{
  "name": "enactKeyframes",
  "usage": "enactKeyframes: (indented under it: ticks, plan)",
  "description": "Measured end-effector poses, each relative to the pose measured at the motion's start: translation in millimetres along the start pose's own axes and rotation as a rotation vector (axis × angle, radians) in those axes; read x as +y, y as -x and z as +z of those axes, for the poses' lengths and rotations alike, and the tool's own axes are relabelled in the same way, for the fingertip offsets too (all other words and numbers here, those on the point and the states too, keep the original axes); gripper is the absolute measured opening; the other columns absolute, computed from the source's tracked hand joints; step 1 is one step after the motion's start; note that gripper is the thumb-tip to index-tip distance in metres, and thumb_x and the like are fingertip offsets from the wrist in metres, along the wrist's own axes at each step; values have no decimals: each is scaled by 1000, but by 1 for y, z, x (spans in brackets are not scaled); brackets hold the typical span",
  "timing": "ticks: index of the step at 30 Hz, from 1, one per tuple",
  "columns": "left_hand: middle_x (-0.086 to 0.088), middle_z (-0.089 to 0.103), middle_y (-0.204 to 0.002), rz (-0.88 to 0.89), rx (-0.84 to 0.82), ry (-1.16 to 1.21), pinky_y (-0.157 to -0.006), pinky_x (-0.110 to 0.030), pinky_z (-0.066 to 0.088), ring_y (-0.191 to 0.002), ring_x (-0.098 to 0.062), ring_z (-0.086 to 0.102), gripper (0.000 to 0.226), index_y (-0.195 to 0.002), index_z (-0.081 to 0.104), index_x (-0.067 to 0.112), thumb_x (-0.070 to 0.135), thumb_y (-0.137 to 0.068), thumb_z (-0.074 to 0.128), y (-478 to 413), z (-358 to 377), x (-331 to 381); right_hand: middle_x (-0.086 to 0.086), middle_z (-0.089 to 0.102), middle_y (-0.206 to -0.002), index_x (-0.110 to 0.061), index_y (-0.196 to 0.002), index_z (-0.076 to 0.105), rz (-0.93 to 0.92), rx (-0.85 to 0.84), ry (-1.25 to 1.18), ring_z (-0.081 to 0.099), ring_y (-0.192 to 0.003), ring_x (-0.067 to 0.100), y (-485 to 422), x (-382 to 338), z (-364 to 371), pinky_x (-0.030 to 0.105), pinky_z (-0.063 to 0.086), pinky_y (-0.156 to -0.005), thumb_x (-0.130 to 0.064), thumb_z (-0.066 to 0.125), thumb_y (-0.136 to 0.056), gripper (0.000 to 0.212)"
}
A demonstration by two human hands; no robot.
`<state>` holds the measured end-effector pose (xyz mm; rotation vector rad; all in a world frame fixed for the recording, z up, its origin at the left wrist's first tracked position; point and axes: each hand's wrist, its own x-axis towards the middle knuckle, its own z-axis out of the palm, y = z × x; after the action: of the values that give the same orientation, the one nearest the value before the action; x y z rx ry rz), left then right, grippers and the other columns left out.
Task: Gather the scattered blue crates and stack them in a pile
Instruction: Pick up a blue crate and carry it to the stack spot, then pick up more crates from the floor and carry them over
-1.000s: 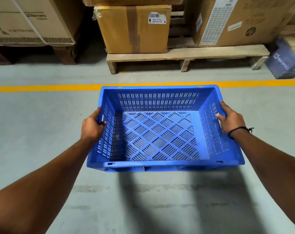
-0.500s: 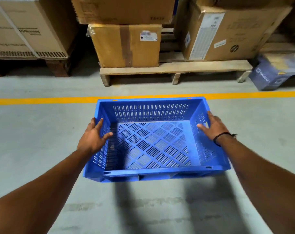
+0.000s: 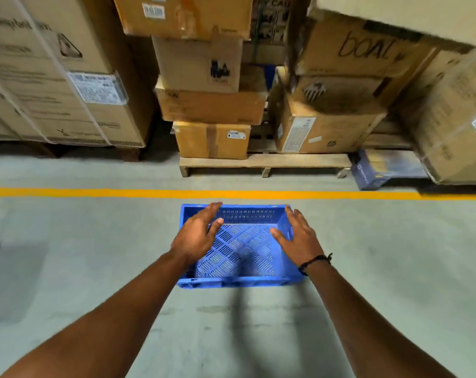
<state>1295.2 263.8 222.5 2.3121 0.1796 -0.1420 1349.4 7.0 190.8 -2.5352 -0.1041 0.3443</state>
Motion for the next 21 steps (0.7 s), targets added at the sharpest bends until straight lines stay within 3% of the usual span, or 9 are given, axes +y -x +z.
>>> enactKeyframes:
  ticks: [2,6,9,16,21]
  plan:
    - [2,43,-146,25,-11,-24,-110,-32,33,-135,-16,38,47,-144,32,32,35,-98,41,28,-28,48,4,25,-156,-35,-148,18,-37,15,-20,29,-140,26,29,-35,-41,40,31,-112,-82,35,-71,92]
    - [7,40,-148,92,24,-14,-109,-26,29,-137,-12,34,48,-144,32,31,35,-98,43,83,-81,136,3,24,-156,-32,-148,21,-65,91,-114,26,-142,23,90,-96,-120,32,25,-113,-52,55,-85,75]
    - [7,40,-148,124,53,-40,-109,-25,27,-138,-11,33,49,-144,31,32,35,-97,44,114,-116,182,1,22,-157,-30,-148,22,-94,125,-139,24,-143,19,130,-127,-161,29,23,-113,-48,58,-86,73]
    - [5,41,-147,181,44,-164,-106,-30,33,-135,-15,36,55,-146,25,36,40,-95,46,197,-147,234,-2,25,-156,-37,-147,20,-141,171,-131,25,-142,18,219,-149,-205,37,29,-114,-50,55,-87,71]
    - [5,43,-145,269,-43,-130,-104,-32,36,-133,-15,39,55,-145,24,40,41,-94,48,245,-139,252,-2,32,-152,-31,-147,25,-106,273,-159,32,-139,17,292,-140,-221,33,31,-113,-44,59,-87,71]
